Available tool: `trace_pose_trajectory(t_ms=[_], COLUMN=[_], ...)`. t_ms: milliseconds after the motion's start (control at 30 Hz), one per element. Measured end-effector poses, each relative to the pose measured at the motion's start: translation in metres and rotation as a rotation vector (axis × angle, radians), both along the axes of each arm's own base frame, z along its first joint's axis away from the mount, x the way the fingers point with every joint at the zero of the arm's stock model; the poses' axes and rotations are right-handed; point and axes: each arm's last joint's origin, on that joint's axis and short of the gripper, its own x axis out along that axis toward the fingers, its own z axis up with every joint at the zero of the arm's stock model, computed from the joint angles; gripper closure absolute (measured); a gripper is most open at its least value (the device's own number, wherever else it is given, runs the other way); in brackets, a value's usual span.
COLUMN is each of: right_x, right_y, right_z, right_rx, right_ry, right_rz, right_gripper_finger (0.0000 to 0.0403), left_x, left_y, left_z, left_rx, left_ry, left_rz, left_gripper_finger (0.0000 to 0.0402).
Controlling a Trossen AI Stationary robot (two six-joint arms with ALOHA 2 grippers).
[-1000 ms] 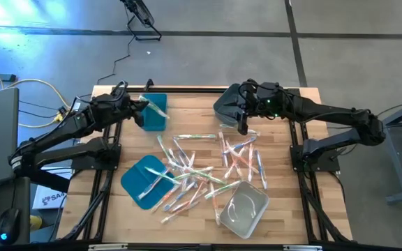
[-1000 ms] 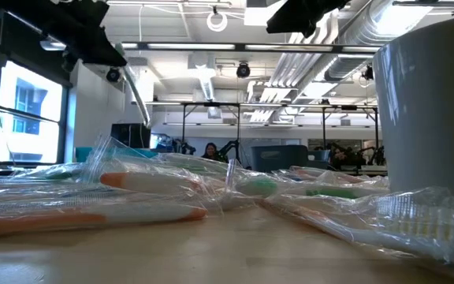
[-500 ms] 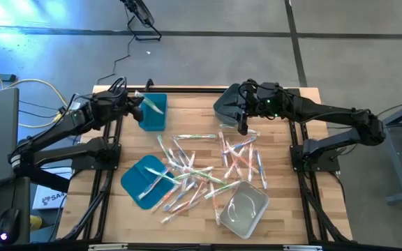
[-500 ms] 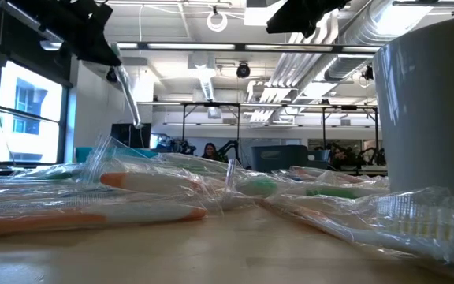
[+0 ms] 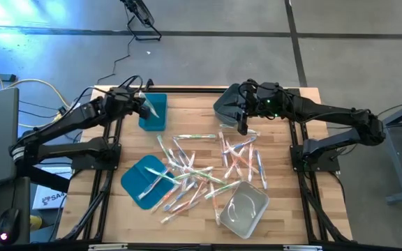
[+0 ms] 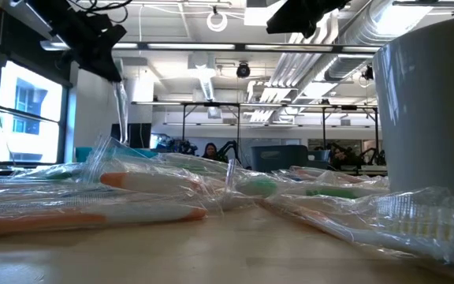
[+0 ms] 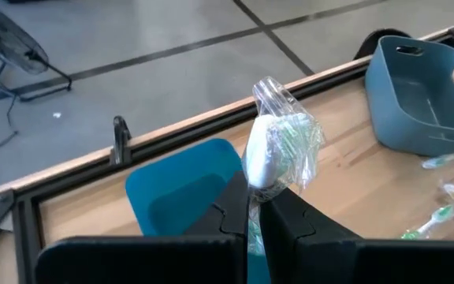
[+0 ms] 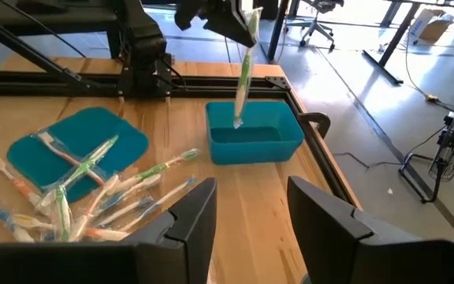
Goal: Pick & Place Toothbrushes
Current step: Put the green toothbrush into the blue bin
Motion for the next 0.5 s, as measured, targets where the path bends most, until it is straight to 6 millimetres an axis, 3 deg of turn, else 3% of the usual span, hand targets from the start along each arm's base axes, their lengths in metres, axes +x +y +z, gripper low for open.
trace_pose_trajectory(t_ms=[500], right_x=[-0.0008], right_y=[0.0001], right_z=[-0.0023], right_rx=[0.01], right_ry=[0.023], right_rz=[-0.002], right_gripper_finger=[0.0255], left_x=[0.0098], left_y=[0.0057], left_z=[-0.0096], left_rx=[-0.063], left_ry=[0.028], left_rz=[0.032], left_gripper_finger=[0.0393])
